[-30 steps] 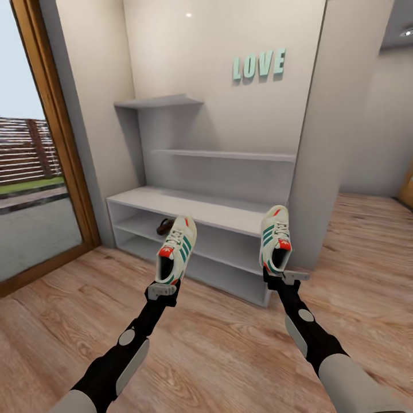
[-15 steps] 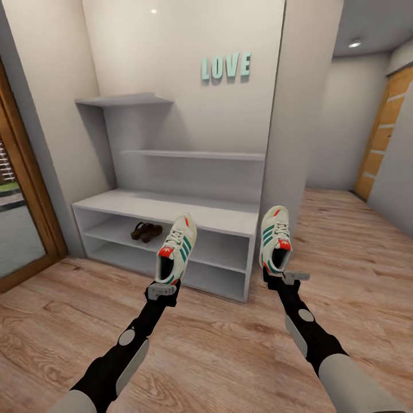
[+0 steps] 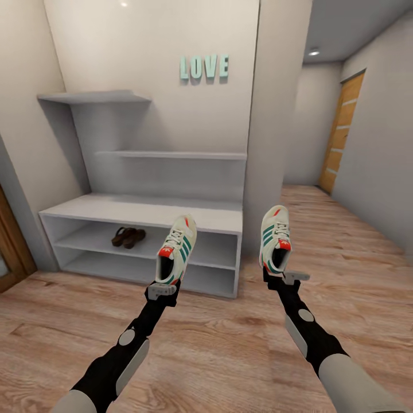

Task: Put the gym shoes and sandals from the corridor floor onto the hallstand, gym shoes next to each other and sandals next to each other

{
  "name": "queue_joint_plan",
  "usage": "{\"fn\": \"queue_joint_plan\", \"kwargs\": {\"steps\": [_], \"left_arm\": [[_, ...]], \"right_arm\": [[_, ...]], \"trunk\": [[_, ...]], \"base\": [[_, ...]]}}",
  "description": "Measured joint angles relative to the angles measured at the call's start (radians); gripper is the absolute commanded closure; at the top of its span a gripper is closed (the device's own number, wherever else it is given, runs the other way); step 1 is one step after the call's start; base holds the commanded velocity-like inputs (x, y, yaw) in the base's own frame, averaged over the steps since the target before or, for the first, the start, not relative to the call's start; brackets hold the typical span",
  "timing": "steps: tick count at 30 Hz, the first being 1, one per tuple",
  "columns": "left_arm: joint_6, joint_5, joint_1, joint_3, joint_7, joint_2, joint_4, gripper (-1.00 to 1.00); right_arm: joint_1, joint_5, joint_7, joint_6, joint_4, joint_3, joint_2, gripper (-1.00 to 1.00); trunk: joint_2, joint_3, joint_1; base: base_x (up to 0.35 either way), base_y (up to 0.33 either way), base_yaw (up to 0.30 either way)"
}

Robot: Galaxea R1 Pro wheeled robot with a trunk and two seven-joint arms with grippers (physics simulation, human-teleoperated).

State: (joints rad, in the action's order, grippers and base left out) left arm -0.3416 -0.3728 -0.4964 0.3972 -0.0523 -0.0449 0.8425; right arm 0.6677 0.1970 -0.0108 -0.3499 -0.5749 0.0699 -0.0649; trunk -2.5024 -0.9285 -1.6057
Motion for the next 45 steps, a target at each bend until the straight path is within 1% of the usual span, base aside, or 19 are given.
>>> {"fn": "queue_joint_plan", "kwargs": {"steps": [5, 18, 33, 41, 45], "left_arm": [[0.000, 0.000, 0.000, 0.000, 0.000, 0.000, 0.000, 1.00], [0.000, 0.000, 0.000, 0.000, -0.001, 0.000, 0.000, 1.00], [0.000, 0.001, 0.000, 0.000, 0.001, 0.000, 0.000, 1.00], [0.000, -0.001, 0.000, 0.000, 0.001, 0.000, 0.000, 1.00], [0.000, -0.001, 0.000, 0.001, 0.001, 0.004, 0.000, 1.00]], "right_arm": [[0.000, 0.000, 0.000, 0.000, 0.000, 0.000, 0.000, 1.00], [0.000, 0.000, 0.000, 0.000, 0.001, 0.000, 0.000, 1.00], [0.000, 0.001, 0.000, 0.000, 0.000, -0.001, 0.000, 1.00], [0.000, -0.002, -0.001, 0.000, -0.001, -0.002, 0.000, 1.00], [0.000, -0.002, -0.001, 0.000, -0.002, -0.002, 0.000, 1.00]], "trunk": [[0.000, 0.000, 0.000], [0.000, 0.000, 0.000], [0.000, 0.000, 0.000], [0.000, 0.002, 0.000], [0.000, 0.002, 0.000]], "base": [[0.000, 0.308, -0.131], [0.000, 0.289, -0.005], [0.000, 0.025, -0.008], [0.000, 0.000, -0.218], [0.000, 0.000, -0.073]]}}
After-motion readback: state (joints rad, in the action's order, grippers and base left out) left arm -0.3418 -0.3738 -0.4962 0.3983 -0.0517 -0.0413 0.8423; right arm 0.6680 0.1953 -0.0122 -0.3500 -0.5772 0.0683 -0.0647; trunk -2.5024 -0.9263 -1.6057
